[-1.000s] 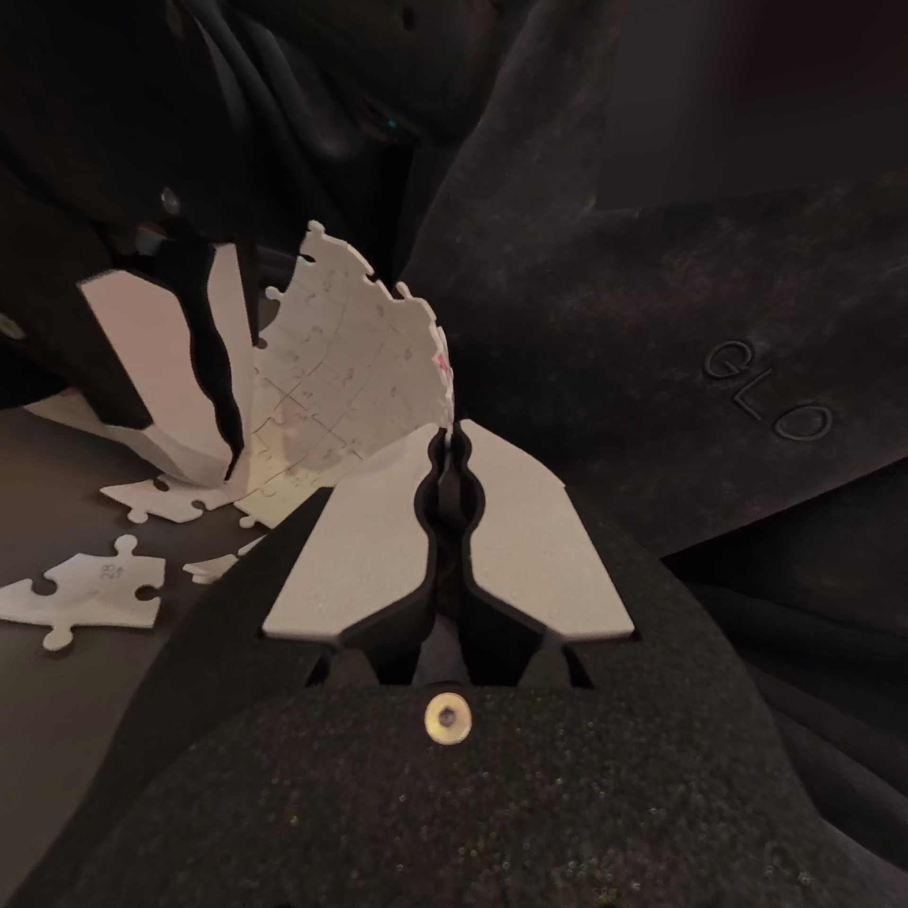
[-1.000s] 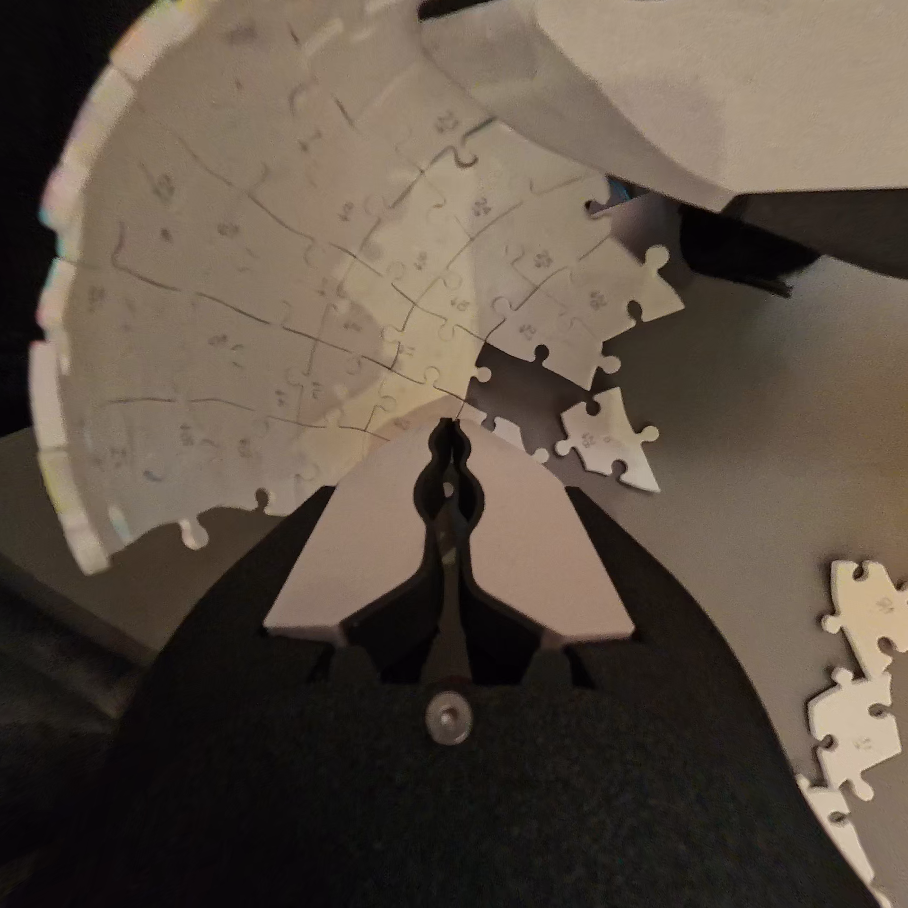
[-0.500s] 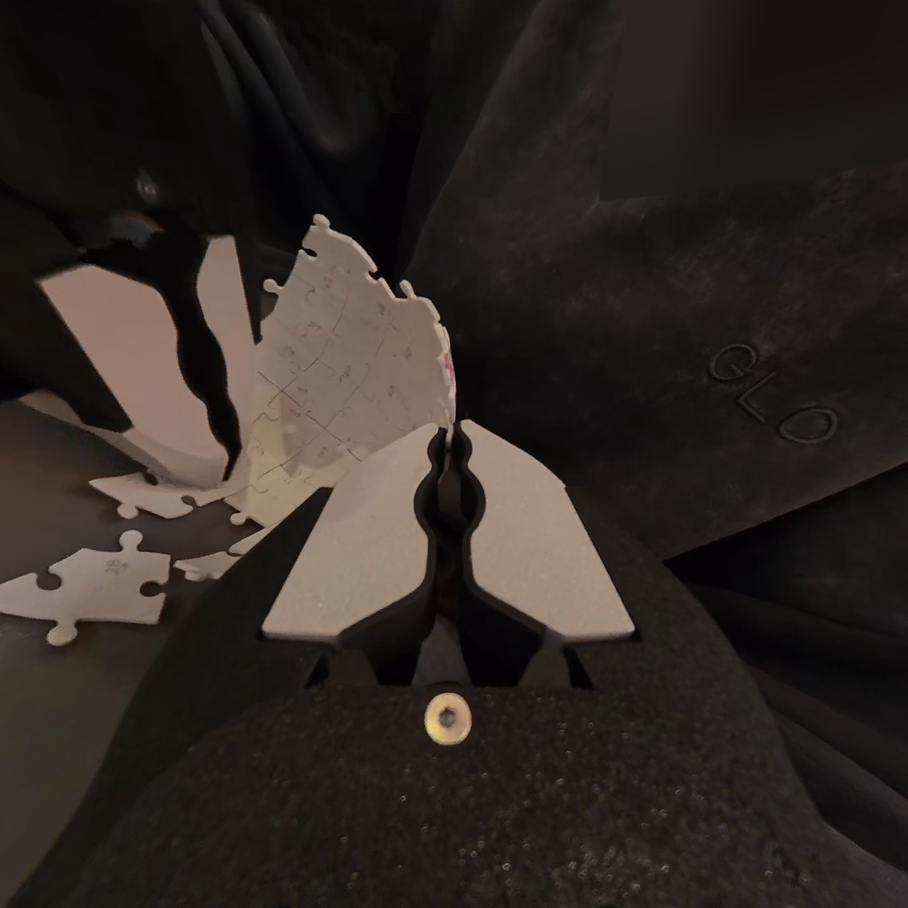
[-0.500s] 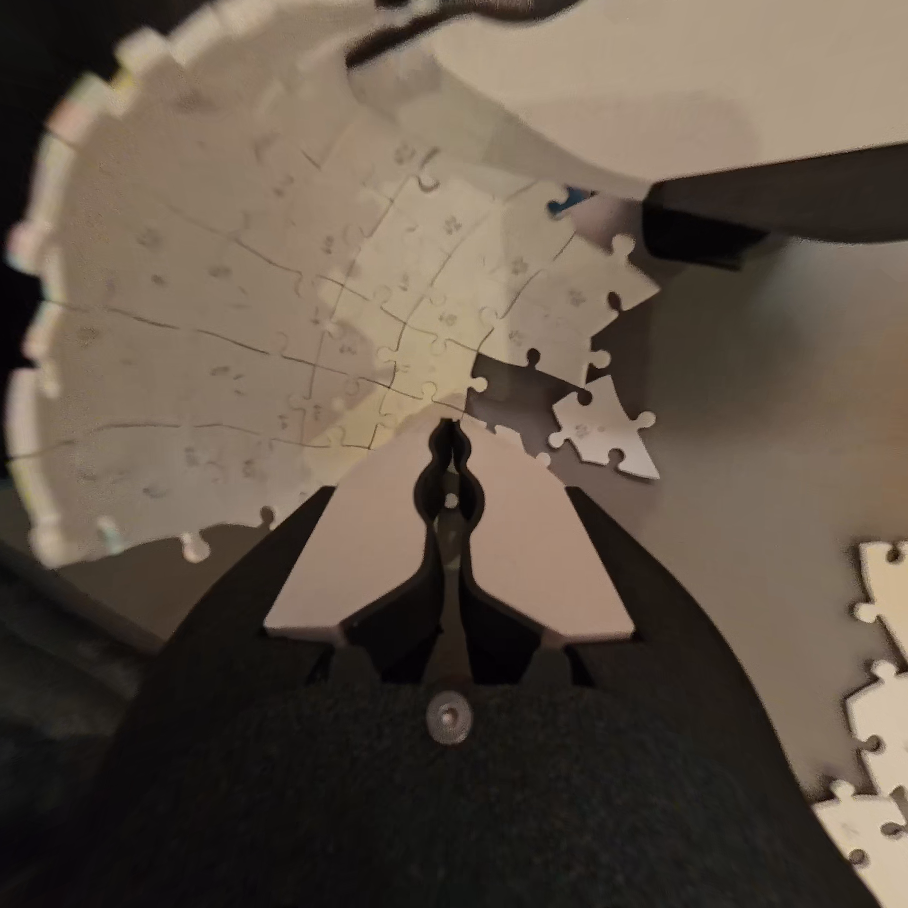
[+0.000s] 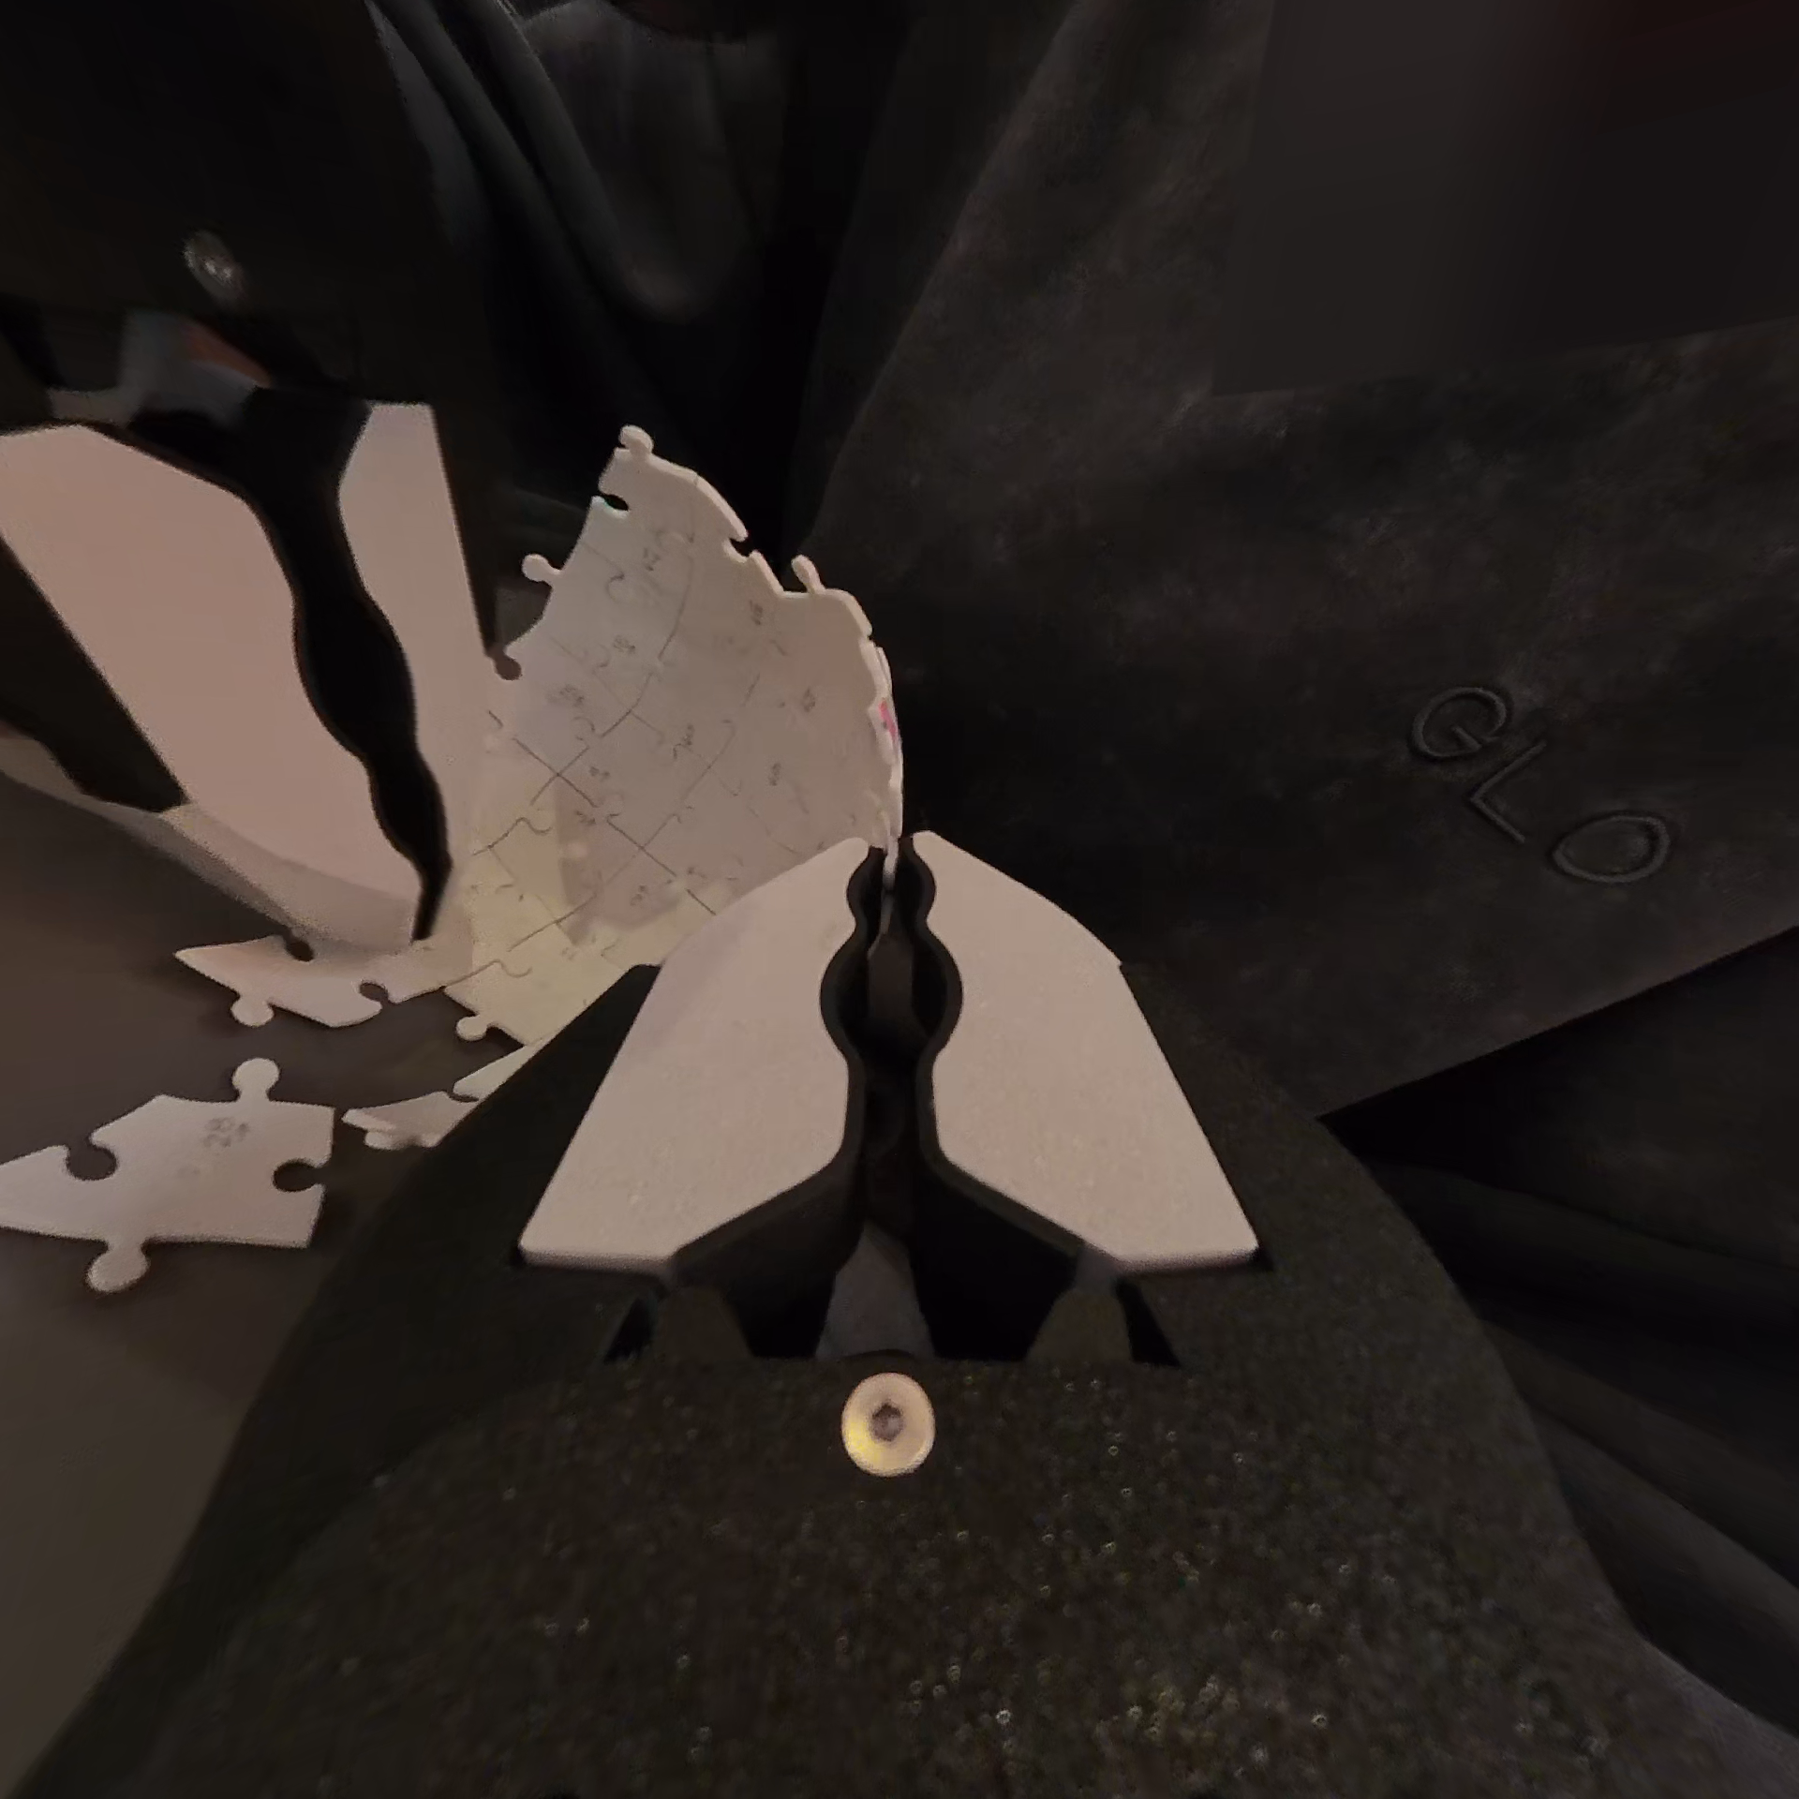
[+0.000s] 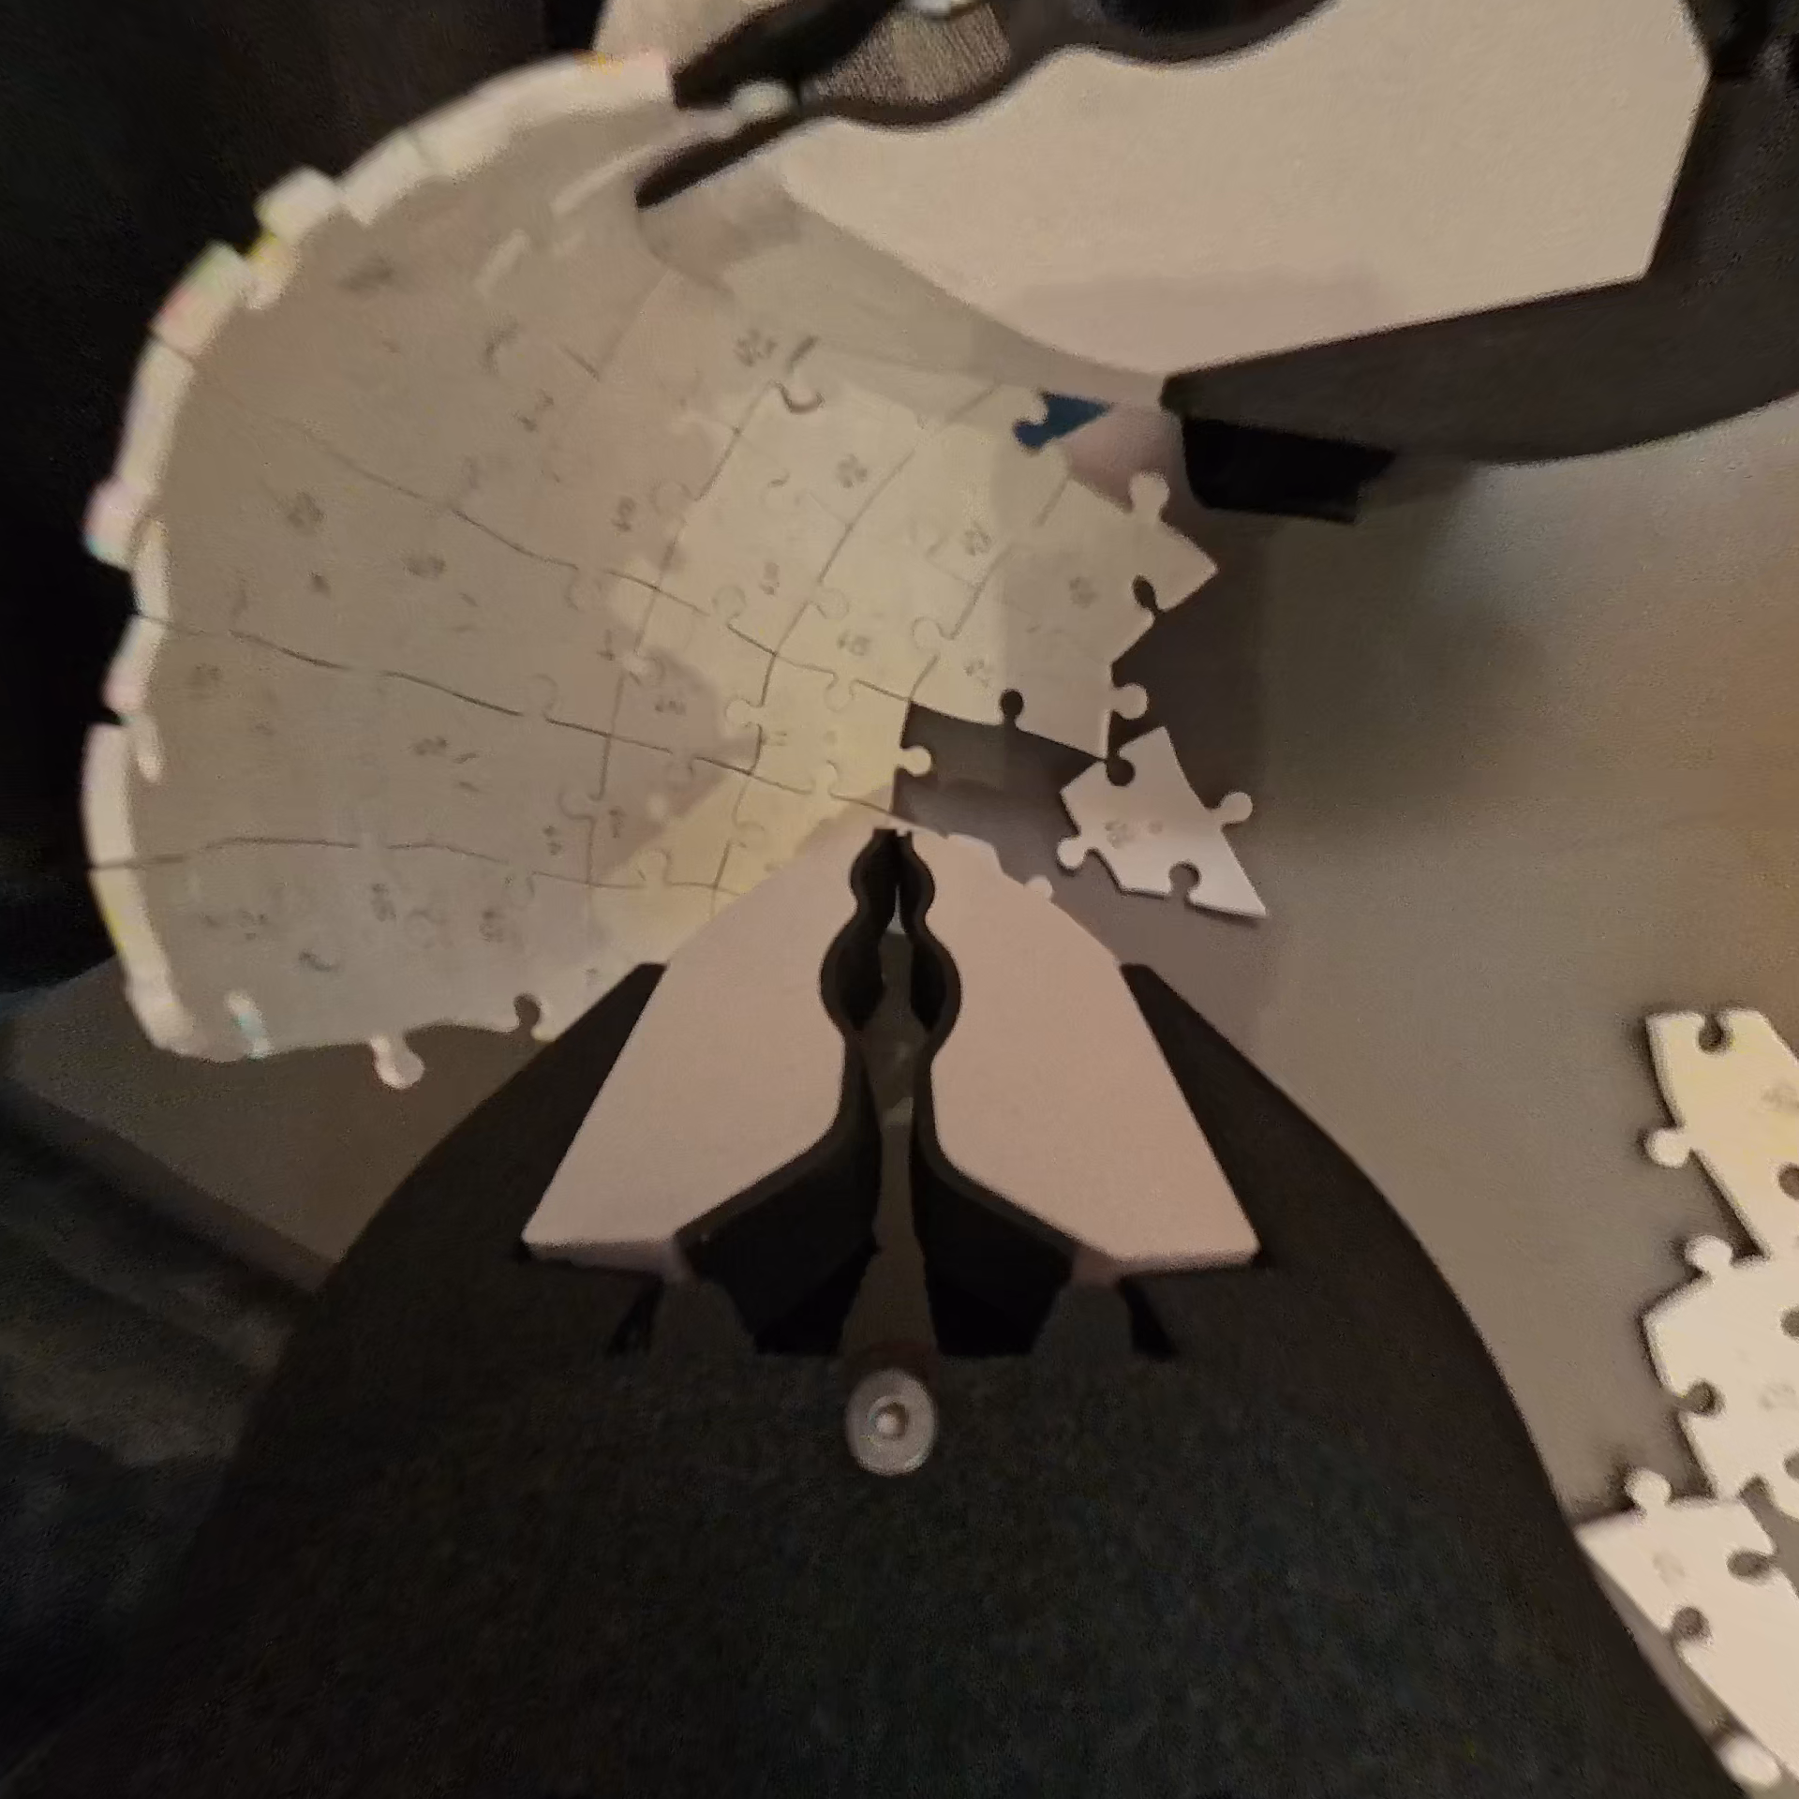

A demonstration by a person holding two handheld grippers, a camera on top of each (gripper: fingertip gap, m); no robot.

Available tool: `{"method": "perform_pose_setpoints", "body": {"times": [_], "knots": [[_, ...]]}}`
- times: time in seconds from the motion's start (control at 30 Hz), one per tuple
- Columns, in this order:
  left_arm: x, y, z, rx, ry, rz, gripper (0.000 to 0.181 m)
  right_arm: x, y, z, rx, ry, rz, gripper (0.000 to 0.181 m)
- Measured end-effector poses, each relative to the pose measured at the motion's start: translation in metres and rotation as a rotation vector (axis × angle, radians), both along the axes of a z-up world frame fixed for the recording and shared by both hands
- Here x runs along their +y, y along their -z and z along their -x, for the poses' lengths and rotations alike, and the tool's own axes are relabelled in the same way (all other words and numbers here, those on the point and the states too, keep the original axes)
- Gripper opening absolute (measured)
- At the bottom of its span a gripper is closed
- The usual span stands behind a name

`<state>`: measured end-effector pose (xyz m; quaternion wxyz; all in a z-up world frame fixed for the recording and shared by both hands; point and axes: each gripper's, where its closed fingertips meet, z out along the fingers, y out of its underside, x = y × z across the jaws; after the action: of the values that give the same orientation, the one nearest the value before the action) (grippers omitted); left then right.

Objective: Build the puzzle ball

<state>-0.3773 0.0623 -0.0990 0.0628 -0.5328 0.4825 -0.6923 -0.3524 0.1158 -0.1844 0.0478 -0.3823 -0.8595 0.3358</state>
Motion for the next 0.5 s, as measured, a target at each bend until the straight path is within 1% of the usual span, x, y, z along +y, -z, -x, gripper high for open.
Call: {"method": "perform_pose_setpoints", "body": {"times": [0.13, 0.4, 0.43, 0.5], "knots": [[0.000, 0.000, -0.001, -0.001, 0.001, 0.002, 0.002, 0.000, 0.009, -0.002, -0.034, -0.003, -0.017, 0.000], [-0.001, 0.000, -0.001, -0.003, 0.002, 0.006, 0.003, 0.000, 0.009, 0.000, -0.028, 0.002, -0.010, 0.000], [-0.001, 0.000, -0.001, -0.002, 0.003, 0.007, 0.003, 0.000, 0.005, 0.001, -0.016, 0.007, 0.018, 0.000], [-0.004, 0.002, 0.001, 0.004, 0.008, 0.010, 0.003, 0.006, -0.016, 0.012, 0.060, 0.059, 0.144, 0.000]]}}
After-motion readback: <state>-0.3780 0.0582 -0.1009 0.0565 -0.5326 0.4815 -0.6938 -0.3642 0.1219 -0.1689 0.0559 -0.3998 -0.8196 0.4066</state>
